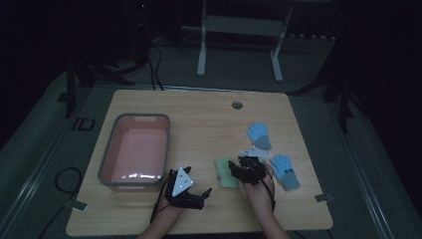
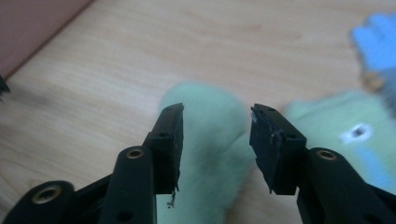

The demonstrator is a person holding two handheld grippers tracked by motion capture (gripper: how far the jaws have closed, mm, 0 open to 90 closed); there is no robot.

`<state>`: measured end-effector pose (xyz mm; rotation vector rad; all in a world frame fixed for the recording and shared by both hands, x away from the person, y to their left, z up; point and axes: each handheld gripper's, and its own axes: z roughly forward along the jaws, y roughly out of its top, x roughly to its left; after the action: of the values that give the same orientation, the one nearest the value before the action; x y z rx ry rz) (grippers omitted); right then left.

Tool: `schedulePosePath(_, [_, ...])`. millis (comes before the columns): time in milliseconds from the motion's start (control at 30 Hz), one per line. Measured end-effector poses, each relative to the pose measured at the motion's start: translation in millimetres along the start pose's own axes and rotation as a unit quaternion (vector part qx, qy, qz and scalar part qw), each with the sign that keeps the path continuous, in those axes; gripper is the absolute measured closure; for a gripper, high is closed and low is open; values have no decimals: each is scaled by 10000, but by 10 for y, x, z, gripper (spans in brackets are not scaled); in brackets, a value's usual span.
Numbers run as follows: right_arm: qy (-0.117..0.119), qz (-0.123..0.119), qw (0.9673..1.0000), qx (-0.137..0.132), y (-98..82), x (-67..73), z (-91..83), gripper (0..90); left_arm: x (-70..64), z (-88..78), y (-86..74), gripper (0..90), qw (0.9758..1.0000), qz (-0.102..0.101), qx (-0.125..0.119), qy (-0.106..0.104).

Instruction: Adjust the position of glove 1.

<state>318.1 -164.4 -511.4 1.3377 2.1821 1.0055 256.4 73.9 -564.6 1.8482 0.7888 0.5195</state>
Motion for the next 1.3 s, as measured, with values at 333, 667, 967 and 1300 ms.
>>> schedulePosePath(333, [51,-103,9999,-29,100,-407,-122,578,15,1,1,8,10000,-72,14,3])
schedulePosePath(667, [308,-522,9980,-164,177,-817,-255,574,19,-2,0,8,10000,-81,4,-6])
schedulePosePath(967, [340,-808,9960,-155,15,-1078,-205,575,14,0,1,8,10000,-65,4,-1])
schedulePosePath(1300, [543,-992,9933,238,-225,-1093,155,538,13,0,1,9,10000,-57,10,2])
